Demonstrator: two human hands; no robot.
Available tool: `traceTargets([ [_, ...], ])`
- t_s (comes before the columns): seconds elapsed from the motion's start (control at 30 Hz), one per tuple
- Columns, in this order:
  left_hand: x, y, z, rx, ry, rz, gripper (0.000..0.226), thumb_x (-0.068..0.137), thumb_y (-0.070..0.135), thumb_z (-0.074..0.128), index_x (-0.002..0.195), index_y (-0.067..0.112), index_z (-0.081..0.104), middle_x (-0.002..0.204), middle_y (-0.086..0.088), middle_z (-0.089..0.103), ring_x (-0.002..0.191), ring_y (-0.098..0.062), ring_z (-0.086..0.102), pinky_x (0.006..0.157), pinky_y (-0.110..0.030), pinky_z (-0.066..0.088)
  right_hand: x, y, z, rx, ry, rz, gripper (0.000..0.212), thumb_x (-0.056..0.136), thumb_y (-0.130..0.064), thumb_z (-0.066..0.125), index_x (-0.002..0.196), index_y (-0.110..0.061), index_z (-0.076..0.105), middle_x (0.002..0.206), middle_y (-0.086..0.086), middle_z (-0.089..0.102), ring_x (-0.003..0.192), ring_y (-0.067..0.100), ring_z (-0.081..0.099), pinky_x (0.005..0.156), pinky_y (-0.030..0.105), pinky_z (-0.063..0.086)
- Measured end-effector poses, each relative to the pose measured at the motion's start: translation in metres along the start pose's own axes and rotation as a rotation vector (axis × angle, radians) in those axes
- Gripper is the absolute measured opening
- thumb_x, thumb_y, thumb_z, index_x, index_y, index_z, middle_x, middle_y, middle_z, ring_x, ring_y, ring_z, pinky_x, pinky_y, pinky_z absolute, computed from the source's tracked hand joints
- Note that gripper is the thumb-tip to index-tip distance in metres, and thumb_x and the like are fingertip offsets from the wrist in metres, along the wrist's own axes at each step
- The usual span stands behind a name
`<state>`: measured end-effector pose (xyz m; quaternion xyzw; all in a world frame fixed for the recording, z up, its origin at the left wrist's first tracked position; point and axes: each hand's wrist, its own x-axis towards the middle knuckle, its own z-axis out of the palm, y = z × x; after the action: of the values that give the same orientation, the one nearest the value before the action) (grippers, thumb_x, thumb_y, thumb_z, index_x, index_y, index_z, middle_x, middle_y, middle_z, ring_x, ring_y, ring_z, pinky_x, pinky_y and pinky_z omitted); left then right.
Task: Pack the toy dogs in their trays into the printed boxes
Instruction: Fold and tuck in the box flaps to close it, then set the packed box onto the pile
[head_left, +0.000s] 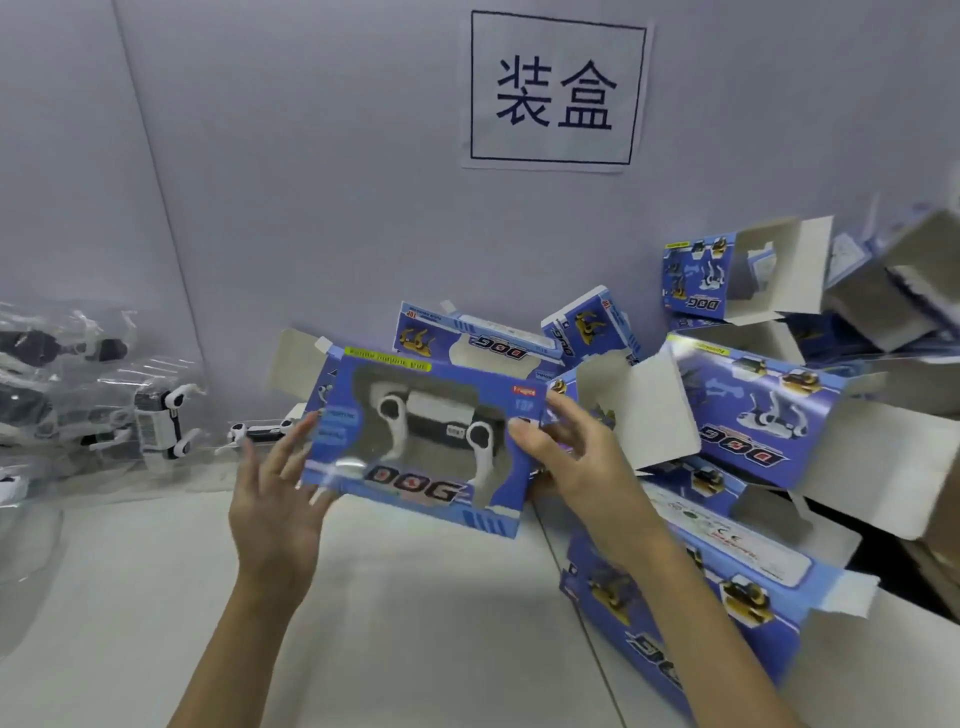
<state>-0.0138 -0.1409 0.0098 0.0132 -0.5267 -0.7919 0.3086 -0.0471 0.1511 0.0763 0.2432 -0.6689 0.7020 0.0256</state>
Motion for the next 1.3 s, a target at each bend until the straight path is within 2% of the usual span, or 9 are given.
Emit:
traceTargets([
  [0.1,0.008,-0.004,-0.008,-0.062,0.006,-0.065,0.069,0.104,0.063,0.036,0.138,0.010,0.065,0.123,-0.006,0.073,0.097,-0.021,0.075,0.070,-0.025,0.060,-0.019,-0.020,-0.013,0.295,0.265,-0.133,0.063,0.082,-0.037,0.083,0.135,-0.014,0.058,0.106,0.010,0.073,0.092,0.031,0.073,0.089,0.051,0.061],
  [0.27,0.001,-0.013,0.005,0.016,-0.108,-0.135,0.059,0.104,0.062,0.037,0.113,0.015,0.071,0.105,-0.005,0.075,0.076,-0.019,0.073,0.060,-0.022,0.058,-0.039,-0.068,-0.057,0.593,0.539,-0.274,0.036,0.093,-0.017,0.077,0.123,-0.005,0.063,0.119,0.021,0.070,0.114,0.032,0.071,0.093,0.032,0.061],
  [0.4,-0.005,-0.015,0.013,0.058,-0.201,-0.166,0.060,0.105,0.059,0.035,0.109,0.010,0.070,0.098,-0.008,0.075,0.069,-0.019,0.072,0.055,-0.021,0.056,-0.033,-0.094,-0.094,0.740,0.881,-0.427,0.049,0.097,-0.020,0.073,0.140,0.000,0.059,0.130,0.012,0.071,0.117,0.018,0.072,0.101,0.031,0.058],
  [0.6,-0.016,-0.022,0.036,0.265,-0.241,-0.087,0.056,0.101,0.053,0.043,0.109,0.007,0.074,0.103,-0.016,0.073,0.077,-0.028,0.066,0.070,-0.041,0.050,-0.031,-0.072,-0.173,0.898,1.183,-0.244,0.052,0.095,-0.041,0.075,0.135,-0.018,0.053,0.149,0.008,0.059,0.131,0.019,0.063,0.107,0.029,0.053],
  [0.77,-0.029,-0.020,0.054,0.364,-0.295,-0.049,0.039,0.094,0.047,0.054,0.108,0.020,0.079,0.114,-0.013,0.071,0.087,-0.028,0.067,0.070,-0.044,0.053,-0.022,-0.032,-0.180,0.223,1.069,0.216,0.034,0.091,-0.049,0.077,0.085,-0.016,0.068,0.093,-0.001,0.075,0.084,0.016,0.069,0.075,0.033,0.057],
  [0.87,-0.037,-0.022,0.061,0.481,-0.382,0.017,0.023,0.092,0.047,0.072,0.114,0.040,0.076,0.115,0.001,0.070,0.096,-0.023,0.070,0.070,-0.036,0.059,-0.015,-0.017,-0.165,-0.131,0.637,0.187,0.031,0.092,-0.055,0.073,0.095,-0.024,0.072,0.090,-0.019,0.076,0.090,0.004,0.071,0.085,0.041,0.056],
  [0.97,-0.046,-0.029,0.069,0.617,-0.453,0.108,0.045,0.083,0.051,0.073,0.127,0.055,0.063,0.128,0.015,0.062,0.108,-0.013,0.067,0.075,-0.031,0.061,-0.002,-0.004,-0.142,-0.379,0.334,0.095,0.022,0.095,-0.038,0.075,0.112,-0.027,0.069,0.102,-0.024,0.075,0.098,-0.003,0.068,0.086,0.029,0.057],
  [1.2,-0.073,-0.047,0.092,0.882,-0.697,0.527,0.084,0.083,0.075,0.070,0.156,0.052,0.035,0.169,0.013,0.012,0.157,-0.013,0.020,0.117,-0.042,0.036,0.029,0.017,-0.111,-0.599,0.372,0.119,0.012,0.102,-0.028,0.067,0.103,-0.017,0.064,0.107,0.004,0.073,0.089,0.018,0.063,0.072,0.030,0.044],
  [1.3,-0.083,-0.054,0.101,1.062,-0.755,0.803,0.091,0.082,0.079,0.068,0.159,0.048,0.031,0.174,0.006,0.009,0.161,-0.025,0.006,0.118,-0.051,0.025,0.033,0.006,-0.115,-0.765,0.438,0.217,0.028,0.101,-0.033,0.069,0.100,-0.006,0.062,0.101,0.010,0.069,0.093,0.030,0.062,0.074,0.033,0.043],
])
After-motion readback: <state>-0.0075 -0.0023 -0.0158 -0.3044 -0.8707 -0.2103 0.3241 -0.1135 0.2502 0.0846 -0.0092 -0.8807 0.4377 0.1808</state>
